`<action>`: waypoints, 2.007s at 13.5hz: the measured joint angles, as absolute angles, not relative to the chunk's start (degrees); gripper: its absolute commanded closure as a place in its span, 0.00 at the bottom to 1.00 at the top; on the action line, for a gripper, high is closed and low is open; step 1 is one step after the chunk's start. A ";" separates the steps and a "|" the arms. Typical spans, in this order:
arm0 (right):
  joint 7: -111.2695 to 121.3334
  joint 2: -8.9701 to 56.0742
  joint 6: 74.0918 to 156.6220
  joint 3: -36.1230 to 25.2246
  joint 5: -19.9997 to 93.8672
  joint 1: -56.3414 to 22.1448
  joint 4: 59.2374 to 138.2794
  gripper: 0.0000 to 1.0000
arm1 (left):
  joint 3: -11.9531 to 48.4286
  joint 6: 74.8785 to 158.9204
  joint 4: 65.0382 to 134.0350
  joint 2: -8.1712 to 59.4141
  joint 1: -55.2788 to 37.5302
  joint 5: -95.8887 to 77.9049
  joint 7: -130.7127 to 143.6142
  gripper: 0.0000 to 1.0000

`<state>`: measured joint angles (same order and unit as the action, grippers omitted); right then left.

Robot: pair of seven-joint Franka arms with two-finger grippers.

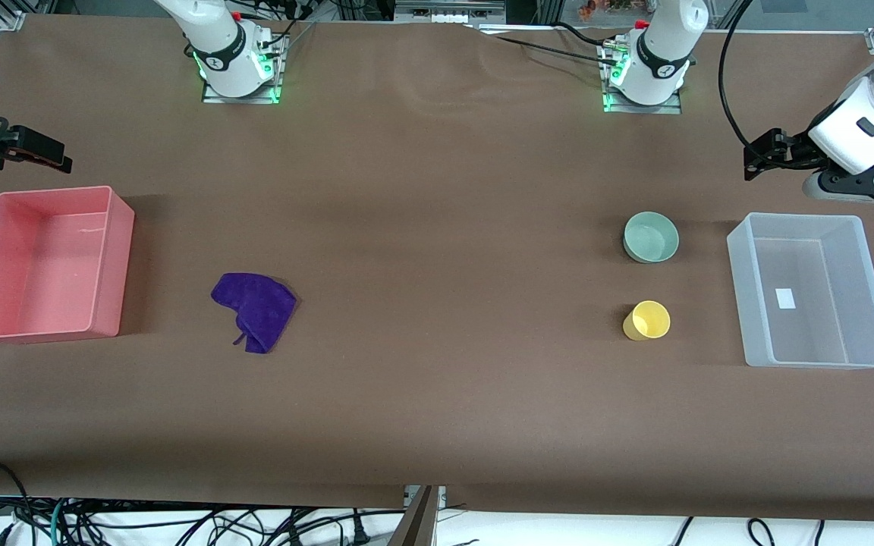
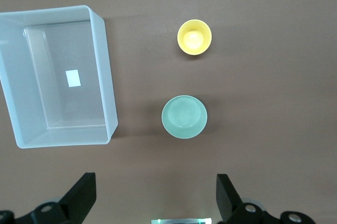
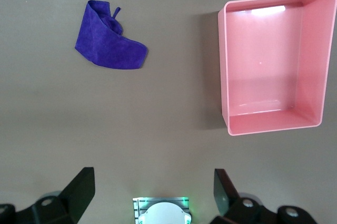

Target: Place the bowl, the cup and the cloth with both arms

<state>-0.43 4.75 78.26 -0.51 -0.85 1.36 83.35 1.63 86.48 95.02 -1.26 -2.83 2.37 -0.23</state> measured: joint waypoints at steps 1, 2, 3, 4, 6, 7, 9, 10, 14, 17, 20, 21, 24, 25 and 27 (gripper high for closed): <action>-0.43 4.75 78.26 -0.64 -0.85 1.40 83.35 0.00 | 1.63 86.27 95.02 -1.14 -2.83 2.37 -0.23 0.00; -0.43 4.75 78.27 -0.76 -0.85 1.40 83.35 0.00 | 1.63 86.17 95.03 -1.04 -2.83 2.37 -0.27 0.00; -0.43 4.75 78.32 -0.79 -0.85 1.40 83.34 0.00 | 1.64 86.06 95.04 -0.98 -2.83 2.36 -0.27 0.00; -0.43 4.75 78.45 -0.78 -0.85 1.39 83.33 0.00 | 1.64 85.96 95.08 -0.94 -2.83 2.36 -0.31 0.00; -0.43 4.75 78.58 -0.79 -0.85 1.39 83.32 0.00 | 1.64 85.87 96.05 -0.90 -2.81 2.36 -0.80 0.00; -0.43 4.75 78.62 -0.79 -0.85 1.39 83.31 0.00 | 1.64 86.05 97.02 -0.88 -2.71 2.36 -1.41 0.00; -0.36 4.76 78.73 -0.79 -0.85 1.39 83.31 0.00 | 1.64 88.15 98.86 -0.80 -2.36 2.36 -3.73 0.00; -0.25 4.76 78.76 -0.78 -0.85 1.38 83.30 0.00 | 1.63 90.57 100.40 -0.73 -2.18 2.36 -4.76 0.00; -0.17 4.76 79.19 -0.78 -0.85 1.38 83.27 0.00 | 1.65 101.87 110.19 -0.08 -1.95 2.36 -11.83 0.00; -0.06 4.80 80.83 -0.78 -0.84 1.38 83.13 0.00 | 1.66 111.36 119.14 0.17 -1.55 2.36 -21.64 0.00; -0.06 6.31 83.20 -0.42 -0.83 1.26 83.16 0.00 | 1.64 124.76 129.09 0.84 0.01 2.36 -31.08 0.00; -0.06 7.81 84.73 -0.21 -0.82 1.14 83.19 0.00 | 1.63 129.40 132.12 1.71 0.22 2.36 -32.60 0.00; -0.04 14.27 90.21 0.00 -0.63 0.29 84.08 0.00 | 1.75 140.92 136.82 7.57 0.23 2.36 -34.08 0.01; -0.04 16.29 92.58 0.02 -0.45 -0.25 85.20 0.00 | 1.81 143.58 137.04 10.03 0.23 2.36 -34.47 0.06; -0.04 19.46 99.43 0.39 1.24 -1.11 88.91 0.00 | 2.00 148.28 137.20 14.58 0.21 2.37 -36.23 0.55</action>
